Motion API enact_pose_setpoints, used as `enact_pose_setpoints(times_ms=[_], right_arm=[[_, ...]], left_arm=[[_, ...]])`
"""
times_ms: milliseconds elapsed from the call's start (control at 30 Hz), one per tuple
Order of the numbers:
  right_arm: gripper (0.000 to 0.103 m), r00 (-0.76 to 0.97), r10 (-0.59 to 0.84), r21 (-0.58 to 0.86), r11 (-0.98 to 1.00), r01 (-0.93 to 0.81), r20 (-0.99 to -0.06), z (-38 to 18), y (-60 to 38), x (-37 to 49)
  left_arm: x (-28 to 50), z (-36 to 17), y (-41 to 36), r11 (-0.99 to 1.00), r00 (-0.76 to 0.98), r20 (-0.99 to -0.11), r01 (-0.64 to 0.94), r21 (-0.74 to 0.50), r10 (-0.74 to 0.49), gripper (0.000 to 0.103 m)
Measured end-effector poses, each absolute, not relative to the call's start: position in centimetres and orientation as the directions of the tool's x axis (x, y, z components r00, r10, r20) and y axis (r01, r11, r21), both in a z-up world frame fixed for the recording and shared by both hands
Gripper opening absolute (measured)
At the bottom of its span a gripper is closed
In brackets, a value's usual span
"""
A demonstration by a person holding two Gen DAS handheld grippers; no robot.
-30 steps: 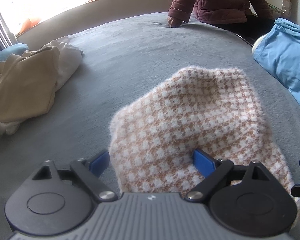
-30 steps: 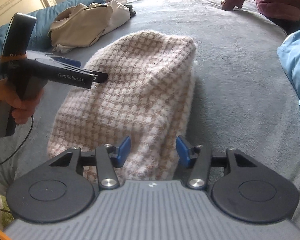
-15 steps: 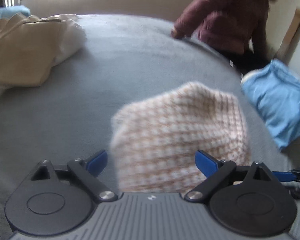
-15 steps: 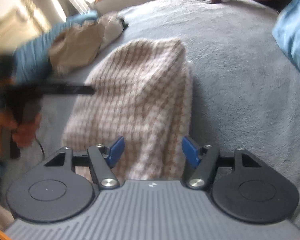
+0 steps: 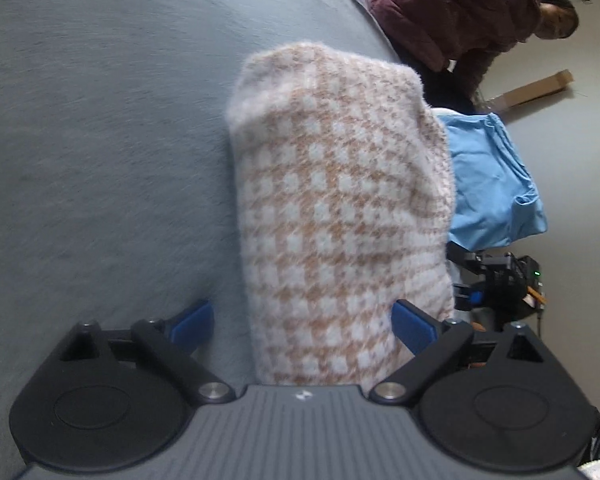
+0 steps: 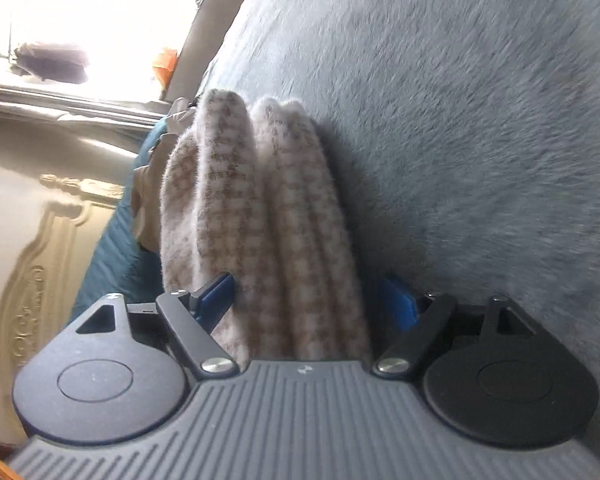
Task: Fold clothes
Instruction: 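Lift the folded bundle with both tools gripping its opposite sides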
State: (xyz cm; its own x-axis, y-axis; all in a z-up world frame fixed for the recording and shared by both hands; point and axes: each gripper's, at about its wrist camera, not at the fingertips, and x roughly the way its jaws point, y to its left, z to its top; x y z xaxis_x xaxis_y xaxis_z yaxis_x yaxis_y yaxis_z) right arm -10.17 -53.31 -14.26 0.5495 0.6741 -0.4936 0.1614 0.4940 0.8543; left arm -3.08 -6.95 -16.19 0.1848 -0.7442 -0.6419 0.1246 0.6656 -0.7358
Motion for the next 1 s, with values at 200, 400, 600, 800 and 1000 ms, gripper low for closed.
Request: enact_pose_setpoints(times_ms=[200, 400, 600, 800, 1000], right_arm=[[0.083, 0.496, 0.764, 0.897, 0.436, 0.075, -0.413, -15.0, -51.2, -6.9], [0.088, 0.440, 0.804, 0.895, 0.446, -0.002, -0.400, -15.1, -48.3, -4.2], [0.073, 0.436, 0.822, 0.906, 0.421, -0.034, -0.366, -14.1, -48.2, -4.4], [0.060, 0.460, 0.827, 0.911, 0.404, -0.084, -0.324, -12.0, -48.6, -5.6], [0.060, 0.492, 0.821, 0.908, 0.399, -0.132, -0.289, -8.1, -51.7, -8.8]], left_arm=[[-1.5, -16.9, -8.6, 0.634, 0.169, -0.612, 0.159, -0.757, -0.773, 0.099], [-0.4, -16.9, -10.8, 0.649, 0.171, -0.627, 0.165, -0.743, -0.760, 0.102], [-0.6, -15.4, -12.2, 0.673, 0.142, -0.659, 0.215, -0.708, -0.738, 0.101], [-1.9, -12.8, -13.8, 0.678, 0.167, -0.658, 0.229, -0.698, -0.734, 0.099], [-4.5, -8.9, -17.8, 0.625, 0.133, -0.620, 0.323, -0.710, -0.773, 0.097]])
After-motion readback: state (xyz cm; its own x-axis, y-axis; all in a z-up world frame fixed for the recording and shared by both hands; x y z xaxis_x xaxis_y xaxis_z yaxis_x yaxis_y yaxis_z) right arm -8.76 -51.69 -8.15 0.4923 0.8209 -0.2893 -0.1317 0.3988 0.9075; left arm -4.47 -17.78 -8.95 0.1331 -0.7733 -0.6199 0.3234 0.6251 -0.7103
